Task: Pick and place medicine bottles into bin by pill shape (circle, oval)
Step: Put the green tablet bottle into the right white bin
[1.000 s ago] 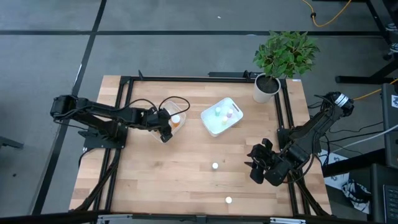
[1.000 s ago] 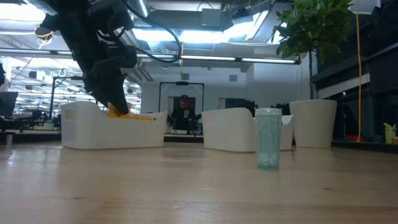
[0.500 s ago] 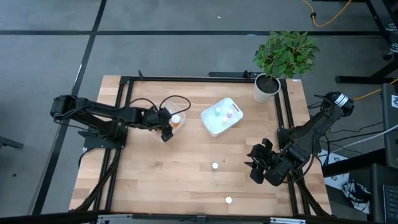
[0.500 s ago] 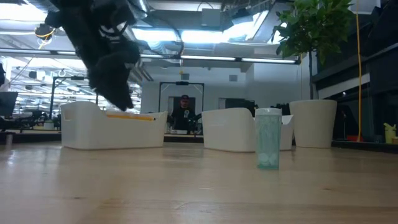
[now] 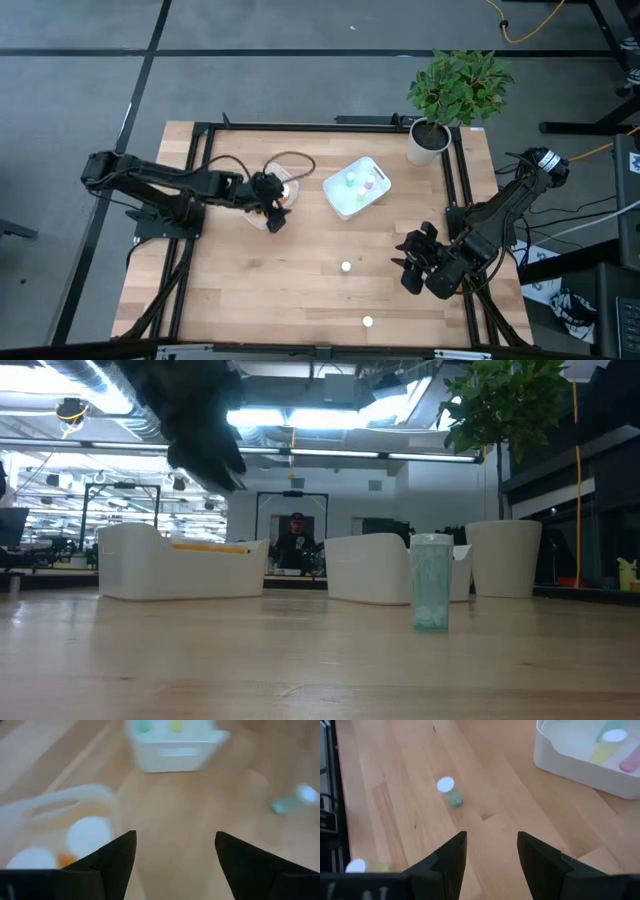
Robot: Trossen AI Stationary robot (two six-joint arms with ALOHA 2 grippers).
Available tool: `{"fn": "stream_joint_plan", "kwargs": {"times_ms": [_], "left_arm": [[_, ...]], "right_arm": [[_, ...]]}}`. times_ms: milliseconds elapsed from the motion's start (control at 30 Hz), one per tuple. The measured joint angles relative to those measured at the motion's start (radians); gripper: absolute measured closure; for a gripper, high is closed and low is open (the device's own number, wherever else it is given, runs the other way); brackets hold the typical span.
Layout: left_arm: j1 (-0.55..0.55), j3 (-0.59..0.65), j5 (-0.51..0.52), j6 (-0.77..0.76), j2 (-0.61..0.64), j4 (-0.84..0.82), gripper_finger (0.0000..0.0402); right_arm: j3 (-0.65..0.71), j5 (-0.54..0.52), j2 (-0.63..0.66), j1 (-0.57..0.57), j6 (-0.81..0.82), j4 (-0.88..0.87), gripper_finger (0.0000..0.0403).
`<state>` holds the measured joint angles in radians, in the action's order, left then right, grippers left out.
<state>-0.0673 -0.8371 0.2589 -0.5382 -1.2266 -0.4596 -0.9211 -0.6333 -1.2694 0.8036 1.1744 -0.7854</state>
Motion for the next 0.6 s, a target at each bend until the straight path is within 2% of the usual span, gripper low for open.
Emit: {"fn": "stream_joint_plan", "kwargs": {"times_ms": [133, 367, 467, 533, 600], "left_arm": [[-0.146, -0.031, 0.058, 0.133, 0.006, -0.002, 0.0138], [-0.339, -0.042, 0.064, 0.33, 0.074, -0.01, 0.0138], [-0.389, -0.042, 0.062, 0.246, 0.077, -0.007, 0.0138], [-0.408, -0.043, 0.065, 0.259, 0.078, -0.05, 0.0138], [-0.408, -0.041, 0.129, 0.229, 0.092, -0.127, 0.0138]], "right_arm": [[0.0, -0.013, 0.0, 0.0, 0.0, 0.012, 0.0226], [0.0, -0.039, 0.0, 0.0, 0.0, 0.035, 0.0226], [0.0, -0.067, 0.0, 0.0, 0.0, 0.049, 0.0226], [0.0, -0.083, 0.0, 0.0, 0.0, 0.062, 0.0226], [0.0, -0.084, 0.0, 0.0, 0.0, 0.078, 0.0226]]}}
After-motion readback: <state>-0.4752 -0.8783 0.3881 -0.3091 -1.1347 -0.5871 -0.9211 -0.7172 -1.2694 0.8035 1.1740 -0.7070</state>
